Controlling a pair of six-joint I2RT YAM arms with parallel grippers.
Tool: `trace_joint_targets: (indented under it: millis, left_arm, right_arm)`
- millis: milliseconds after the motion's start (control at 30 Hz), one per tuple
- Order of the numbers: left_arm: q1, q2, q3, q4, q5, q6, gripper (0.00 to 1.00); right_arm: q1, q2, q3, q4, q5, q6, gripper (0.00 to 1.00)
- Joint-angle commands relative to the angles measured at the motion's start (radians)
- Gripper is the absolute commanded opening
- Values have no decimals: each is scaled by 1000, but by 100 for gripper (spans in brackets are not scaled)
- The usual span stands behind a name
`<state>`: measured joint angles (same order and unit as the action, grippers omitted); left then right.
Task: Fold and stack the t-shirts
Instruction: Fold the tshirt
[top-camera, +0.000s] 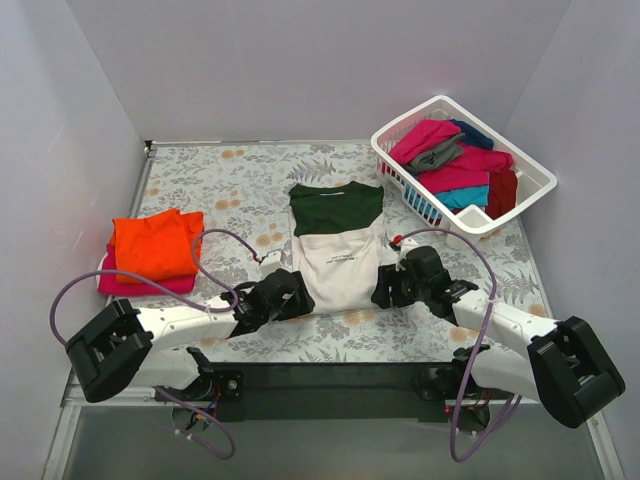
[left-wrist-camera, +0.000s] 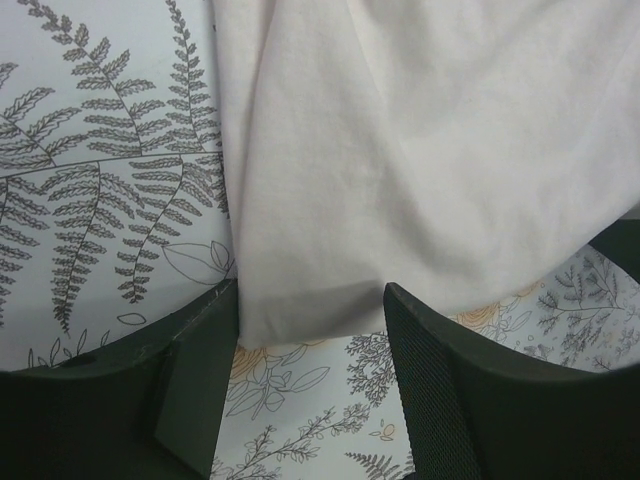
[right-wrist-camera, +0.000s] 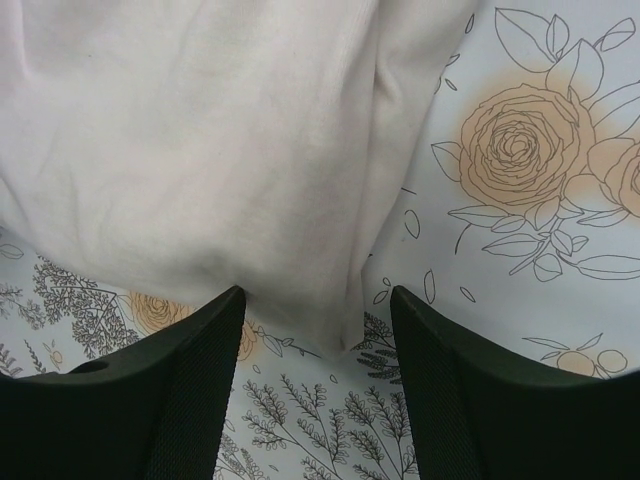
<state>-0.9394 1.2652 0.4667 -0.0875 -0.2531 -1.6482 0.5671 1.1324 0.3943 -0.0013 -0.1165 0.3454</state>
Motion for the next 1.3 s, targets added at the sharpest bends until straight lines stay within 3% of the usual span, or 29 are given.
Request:
trace_joint_targets:
  millis: [0,167,633,733,800,900,1267]
  left_arm:
    - [-16,-1,-62,-245,-11,-39,55]
    - [-25,-39,-74,-284,-18,-61,54]
    - [-42,49,-46,-255,-52,-47,32]
    - [-44,37,-48,-255,-55,-44,19]
    - [-45,25,-51,-259,-51,-38,0]
    - [-50,-12,-53,-276,-28,-21,0]
    - [-133,-222,-40,-399,185,62,0]
  right_arm:
    - [10,23,-18,-14,-8,9,54]
    - [22,29,-11,-16,-8,12,53]
    - [48,41,-15,-16,9,21,49]
    - [57,49,-14,-19,9,21,40]
    - [63,50,-11,-32,6,20,23]
    - [76,43,3,-84,0,14,2]
    - [244,-105,158,-462,-20,18,1]
